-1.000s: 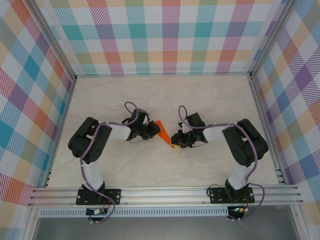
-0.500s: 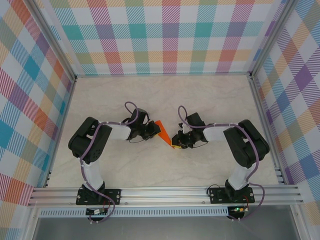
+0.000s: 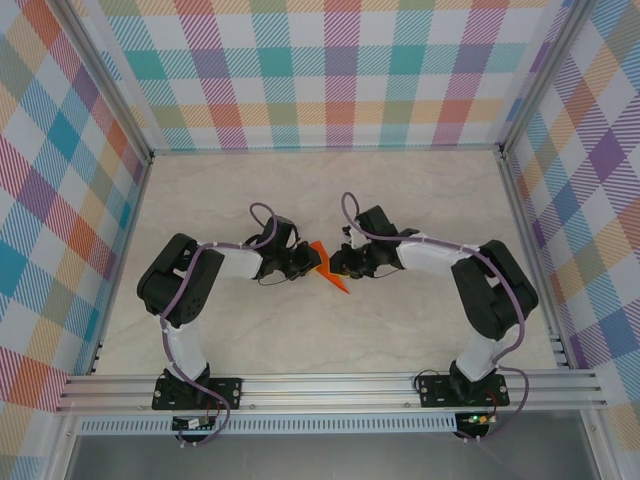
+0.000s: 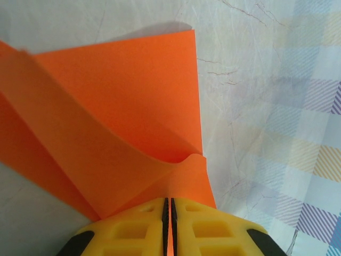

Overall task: Fold a paper plane with a square sheet of paper (pick it up from the middle)
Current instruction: Fold the wing for the fifth time at the center of the table.

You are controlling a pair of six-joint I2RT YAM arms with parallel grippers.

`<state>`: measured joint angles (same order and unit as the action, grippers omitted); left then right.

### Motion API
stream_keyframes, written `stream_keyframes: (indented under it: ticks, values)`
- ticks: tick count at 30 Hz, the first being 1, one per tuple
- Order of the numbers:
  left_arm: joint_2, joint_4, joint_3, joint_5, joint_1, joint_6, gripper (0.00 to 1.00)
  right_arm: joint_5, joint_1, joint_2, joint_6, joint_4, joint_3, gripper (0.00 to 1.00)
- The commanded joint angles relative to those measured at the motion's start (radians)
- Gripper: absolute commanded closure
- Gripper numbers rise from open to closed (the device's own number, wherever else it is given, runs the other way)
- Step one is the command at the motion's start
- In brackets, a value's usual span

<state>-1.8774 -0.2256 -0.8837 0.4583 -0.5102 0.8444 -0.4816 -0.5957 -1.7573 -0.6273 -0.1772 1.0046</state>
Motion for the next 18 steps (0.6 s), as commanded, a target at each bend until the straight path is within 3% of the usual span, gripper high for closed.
stream_keyframes:
  ticks: [1, 18]
  values:
    - [-0.067, 0.071, 0.001, -0.060, -0.011, -0.014, 0.87, -0.008, -0.018, -0.069, 0.027, -0.070, 0.045, 0.83]
    - [-0.083, 0.086, -0.008, -0.072, -0.011, -0.013, 0.87, 0.057, -0.021, -0.120, 0.058, -0.150, 0.026, 0.85]
